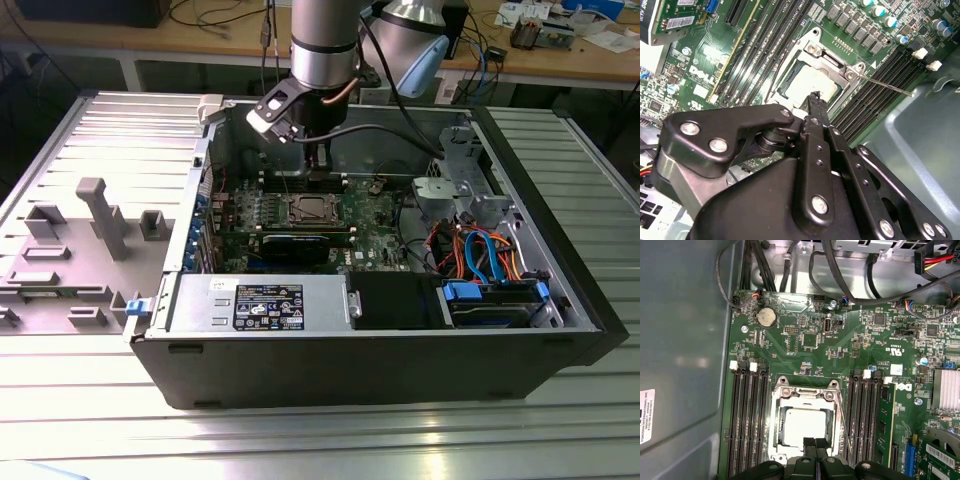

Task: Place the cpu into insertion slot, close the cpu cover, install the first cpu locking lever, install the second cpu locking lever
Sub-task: 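Install the first cpu locking lever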

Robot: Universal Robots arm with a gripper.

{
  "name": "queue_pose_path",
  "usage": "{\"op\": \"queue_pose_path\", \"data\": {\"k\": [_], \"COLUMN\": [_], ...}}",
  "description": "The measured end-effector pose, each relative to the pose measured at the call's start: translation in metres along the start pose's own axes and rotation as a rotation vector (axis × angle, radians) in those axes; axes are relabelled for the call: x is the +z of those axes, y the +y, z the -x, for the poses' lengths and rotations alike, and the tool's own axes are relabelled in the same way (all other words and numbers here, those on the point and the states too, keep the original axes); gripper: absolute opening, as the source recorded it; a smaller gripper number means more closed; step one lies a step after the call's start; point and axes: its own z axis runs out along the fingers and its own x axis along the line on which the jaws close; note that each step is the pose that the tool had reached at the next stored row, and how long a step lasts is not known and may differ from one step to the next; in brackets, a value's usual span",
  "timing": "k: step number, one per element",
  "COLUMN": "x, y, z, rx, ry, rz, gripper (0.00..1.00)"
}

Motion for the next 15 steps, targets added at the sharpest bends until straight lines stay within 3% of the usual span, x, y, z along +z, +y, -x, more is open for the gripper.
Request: {"op": "queue_pose_path", "data": {"k": [15], "x": [0.0], "y": [0.0], "z": [0.0], "rx": [-0.067], "ry": [0.0001], "rz": [0.0007], "gripper": [0.11]}}
